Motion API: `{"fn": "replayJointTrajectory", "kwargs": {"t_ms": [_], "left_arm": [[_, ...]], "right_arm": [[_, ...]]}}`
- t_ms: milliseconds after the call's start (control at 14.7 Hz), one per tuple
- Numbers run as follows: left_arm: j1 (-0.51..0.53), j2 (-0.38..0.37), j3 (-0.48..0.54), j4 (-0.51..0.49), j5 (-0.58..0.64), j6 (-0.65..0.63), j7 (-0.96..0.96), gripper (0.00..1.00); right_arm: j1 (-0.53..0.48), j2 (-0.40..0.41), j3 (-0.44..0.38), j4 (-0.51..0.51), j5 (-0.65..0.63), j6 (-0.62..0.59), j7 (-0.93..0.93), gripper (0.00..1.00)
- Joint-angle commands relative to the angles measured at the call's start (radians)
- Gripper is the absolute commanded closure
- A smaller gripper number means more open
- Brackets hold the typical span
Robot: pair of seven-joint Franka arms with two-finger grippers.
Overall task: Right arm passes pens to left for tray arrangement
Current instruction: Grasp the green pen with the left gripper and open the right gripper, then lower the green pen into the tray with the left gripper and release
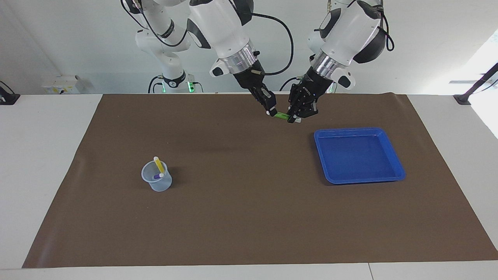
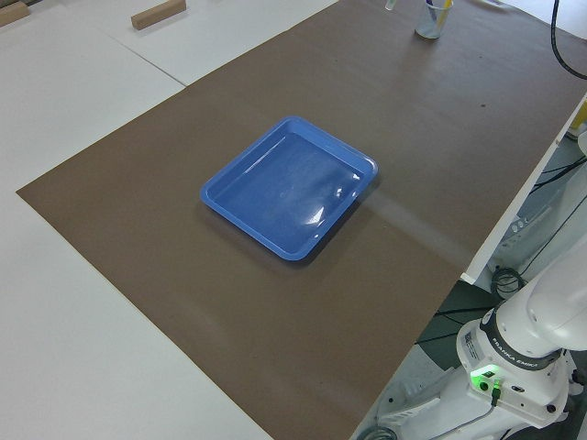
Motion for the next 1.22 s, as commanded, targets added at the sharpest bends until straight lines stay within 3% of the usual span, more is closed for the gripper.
{"fn": "replayJointTrajectory", "kwargs": {"t_ms": [0, 271, 407, 747, 1154], "left_arm": [[0.003, -0.023, 0.009, -0.033, -0.015, 0.031, -0.004, 1.0], [0.032, -0.022, 0.01, -0.034, -0.006, 0.038, 0.043, 1.0], [0.075, -0.023, 0.01, -0.036, -0.006, 0.024, 0.202, 1.0], [0.206, -0.029, 0.01, -0.049, -0.008, -0.105, 0.66, 1.0], [0.352, -0.005, 0.014, -0.131, 0.04, -0.168, 1.422, 1.0]], "right_arm": [[-0.015, 0.011, 0.012, 0.011, -0.026, -0.011, -0.063, 0.0], [-0.023, -0.004, -0.037, 0.002, -0.08, -0.088, -0.23, 0.0], [-0.025, -0.024, -0.087, -0.008, -0.086, -0.183, -0.424, 0.0], [-0.025, -0.059, -0.251, -0.077, -0.113, -0.258, -0.914, 0.0], [-0.043, 0.027, -0.272, -0.1, -0.408, -0.203, -1.316, 0.0]]}}
